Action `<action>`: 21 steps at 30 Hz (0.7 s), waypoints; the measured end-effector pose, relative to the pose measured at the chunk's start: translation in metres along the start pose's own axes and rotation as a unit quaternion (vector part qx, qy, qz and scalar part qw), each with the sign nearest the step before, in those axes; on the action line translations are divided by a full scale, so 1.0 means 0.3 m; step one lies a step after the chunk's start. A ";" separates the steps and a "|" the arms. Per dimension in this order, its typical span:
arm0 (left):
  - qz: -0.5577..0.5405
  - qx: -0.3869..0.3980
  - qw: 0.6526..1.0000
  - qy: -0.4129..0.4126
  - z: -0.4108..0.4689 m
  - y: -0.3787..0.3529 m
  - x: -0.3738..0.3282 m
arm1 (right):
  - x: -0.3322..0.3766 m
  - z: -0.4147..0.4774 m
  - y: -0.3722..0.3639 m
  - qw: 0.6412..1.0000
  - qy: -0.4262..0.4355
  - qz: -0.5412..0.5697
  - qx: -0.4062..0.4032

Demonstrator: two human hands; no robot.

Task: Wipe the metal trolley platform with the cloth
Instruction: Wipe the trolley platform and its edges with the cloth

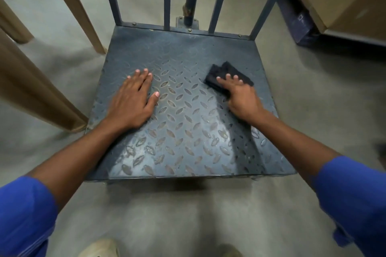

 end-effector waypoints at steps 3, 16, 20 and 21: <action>0.004 -0.003 1.000 0.003 -0.009 0.000 0.005 | 0.167 -0.179 -0.033 0.973 0.202 0.086 0.066; 0.015 -0.002 1.000 0.008 -0.030 -0.012 0.000 | 0.216 -0.358 -0.075 0.961 0.213 0.104 0.139; 0.016 -0.008 1.000 0.011 -0.048 -0.021 -0.016 | 0.163 -0.375 0.058 0.954 0.252 0.125 0.103; 0.016 -0.009 1.000 0.014 -0.053 -0.022 -0.020 | 0.089 -0.308 0.094 0.976 0.190 0.103 0.025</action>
Point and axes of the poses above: each hand's wrist, its own z-axis towards the middle knuckle, its own y-axis out of the back of the hand, x = y × z, the point moved 4 cm from there along z, towards the middle knuckle, and after that the axes turned 11 degrees about z, right-handed, at the moved point
